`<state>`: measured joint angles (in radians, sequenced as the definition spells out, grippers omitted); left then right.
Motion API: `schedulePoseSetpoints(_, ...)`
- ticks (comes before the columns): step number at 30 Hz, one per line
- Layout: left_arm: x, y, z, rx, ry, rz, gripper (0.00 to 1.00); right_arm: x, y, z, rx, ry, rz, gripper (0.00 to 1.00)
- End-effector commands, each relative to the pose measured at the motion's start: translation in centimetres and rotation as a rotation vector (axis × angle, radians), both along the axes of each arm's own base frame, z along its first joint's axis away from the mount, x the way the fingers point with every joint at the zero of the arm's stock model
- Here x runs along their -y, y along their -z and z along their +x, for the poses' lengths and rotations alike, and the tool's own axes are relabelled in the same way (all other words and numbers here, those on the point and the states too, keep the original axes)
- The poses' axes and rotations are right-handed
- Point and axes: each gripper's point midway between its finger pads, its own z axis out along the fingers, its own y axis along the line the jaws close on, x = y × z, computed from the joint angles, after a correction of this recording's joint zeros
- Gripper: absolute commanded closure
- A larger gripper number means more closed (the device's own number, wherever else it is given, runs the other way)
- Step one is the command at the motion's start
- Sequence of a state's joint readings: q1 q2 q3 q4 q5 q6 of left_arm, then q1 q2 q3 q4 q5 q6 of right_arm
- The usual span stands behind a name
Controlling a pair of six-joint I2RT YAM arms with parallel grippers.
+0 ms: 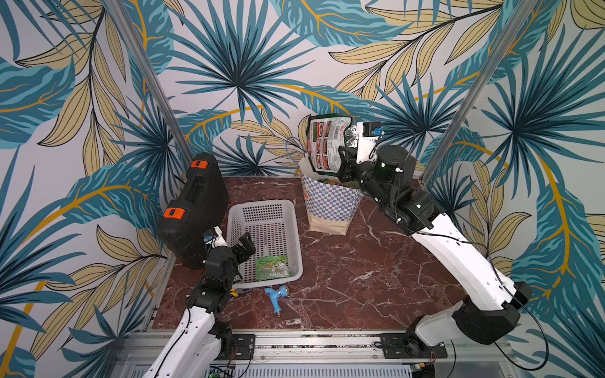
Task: Place the condiment packets inside the bag
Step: Place the condiment packet in the paper bag.
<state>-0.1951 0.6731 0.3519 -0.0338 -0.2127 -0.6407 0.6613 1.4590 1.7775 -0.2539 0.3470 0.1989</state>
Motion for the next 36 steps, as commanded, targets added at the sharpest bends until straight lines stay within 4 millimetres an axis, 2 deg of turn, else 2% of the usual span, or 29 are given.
schedulePoseSetpoints(1,-0.4,0.9,-0.2,-0.011,-0.012,0.008,0.00,3.1,-4.9,-0.7,0.143,0.091,0.141,1.00)
schedulePoseSetpoints(4,-0.3,0.9,-0.2,-0.011,-0.011,0.007,0.00,4.1,-4.3,0.5,0.124,0.163,0.108,1.00)
schedulePoseSetpoints(7,-0.3,0.9,-0.2,-0.011,-0.010,0.009,0.00,4.3,-3.0,2.5,0.086,0.204,0.064,1.00)
schedulePoseSetpoints(13,-0.3,0.9,-0.2,-0.013,-0.010,0.009,0.00,3.0,0.9,6.8,-0.048,0.197,-0.025,1.00)
schedulePoseSetpoints(19,-0.4,0.9,-0.2,-0.013,-0.011,0.010,0.00,2.1,4.8,9.9,-0.183,0.182,-0.042,1.00)
schedulePoseSetpoints(30,-0.3,0.9,-0.2,-0.012,-0.008,0.008,0.00,1.1,11.8,11.8,-0.403,0.139,-0.041,1.00)
schedulePoseSetpoints(36,-0.3,1.1,-0.1,-0.019,-0.007,0.009,0.00,0.9,14.4,11.9,-0.486,0.118,-0.058,1.00)
